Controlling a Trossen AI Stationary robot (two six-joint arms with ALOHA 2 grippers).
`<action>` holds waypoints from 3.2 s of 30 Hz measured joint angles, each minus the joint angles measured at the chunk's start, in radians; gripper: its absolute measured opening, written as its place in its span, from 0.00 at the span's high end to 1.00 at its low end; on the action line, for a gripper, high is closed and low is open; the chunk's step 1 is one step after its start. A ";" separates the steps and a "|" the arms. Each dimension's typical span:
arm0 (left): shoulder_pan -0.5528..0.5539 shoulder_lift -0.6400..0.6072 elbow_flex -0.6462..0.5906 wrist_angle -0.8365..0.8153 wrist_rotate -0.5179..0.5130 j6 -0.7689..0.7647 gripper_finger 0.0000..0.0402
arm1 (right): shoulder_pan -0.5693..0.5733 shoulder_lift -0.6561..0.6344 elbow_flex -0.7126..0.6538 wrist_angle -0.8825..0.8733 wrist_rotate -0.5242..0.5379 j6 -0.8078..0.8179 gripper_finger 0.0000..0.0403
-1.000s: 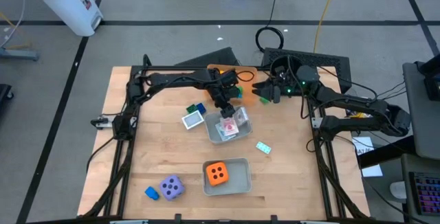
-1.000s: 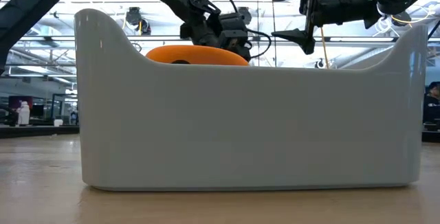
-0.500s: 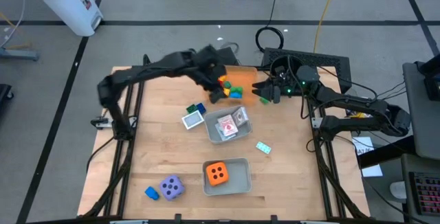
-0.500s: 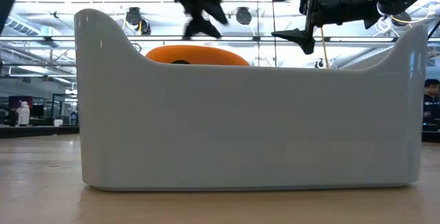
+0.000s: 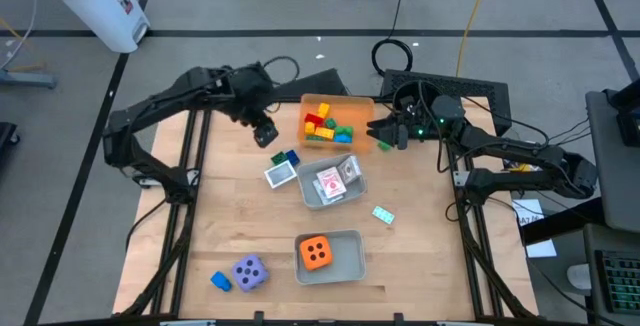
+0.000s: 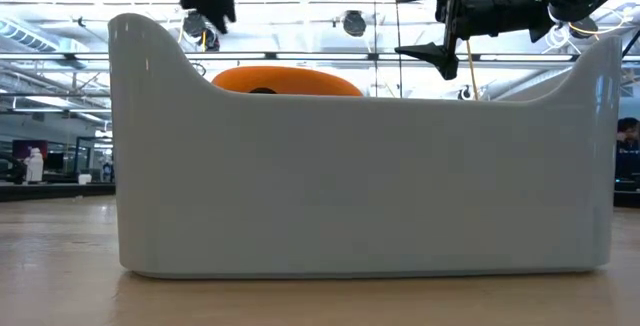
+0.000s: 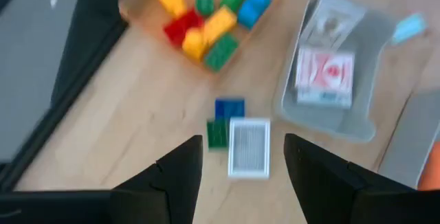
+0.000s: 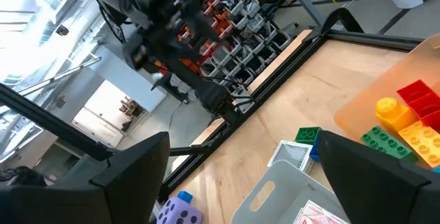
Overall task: Pick & Place Toys
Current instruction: Put the green game piece into the orange bin
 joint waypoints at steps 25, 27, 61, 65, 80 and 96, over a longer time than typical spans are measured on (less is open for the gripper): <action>0.043 0.023 -0.664 0.539 -0.025 -0.171 0.47 | 0.000 0.000 0.000 -0.001 0.038 -0.029 0.10; 0.053 0.051 -0.664 0.543 -0.026 -0.149 0.47 | 0.000 0.000 0.000 -0.002 0.053 -0.029 0.10; 0.063 0.210 -0.664 0.615 -0.017 -0.037 0.18 | 0.000 0.000 0.000 -0.060 0.053 -0.022 0.10; 0.063 0.256 -0.664 0.615 -0.013 -0.036 0.18 | 0.000 0.000 0.000 -0.060 0.053 -0.022 0.10; 0.089 0.286 -0.665 0.612 -0.079 -0.063 0.22 | 0.000 0.000 0.000 -0.061 0.053 -0.015 0.10; 0.130 0.285 -0.665 0.614 0.002 -0.040 0.52 | 0.000 0.000 0.000 -0.061 0.053 -0.022 0.10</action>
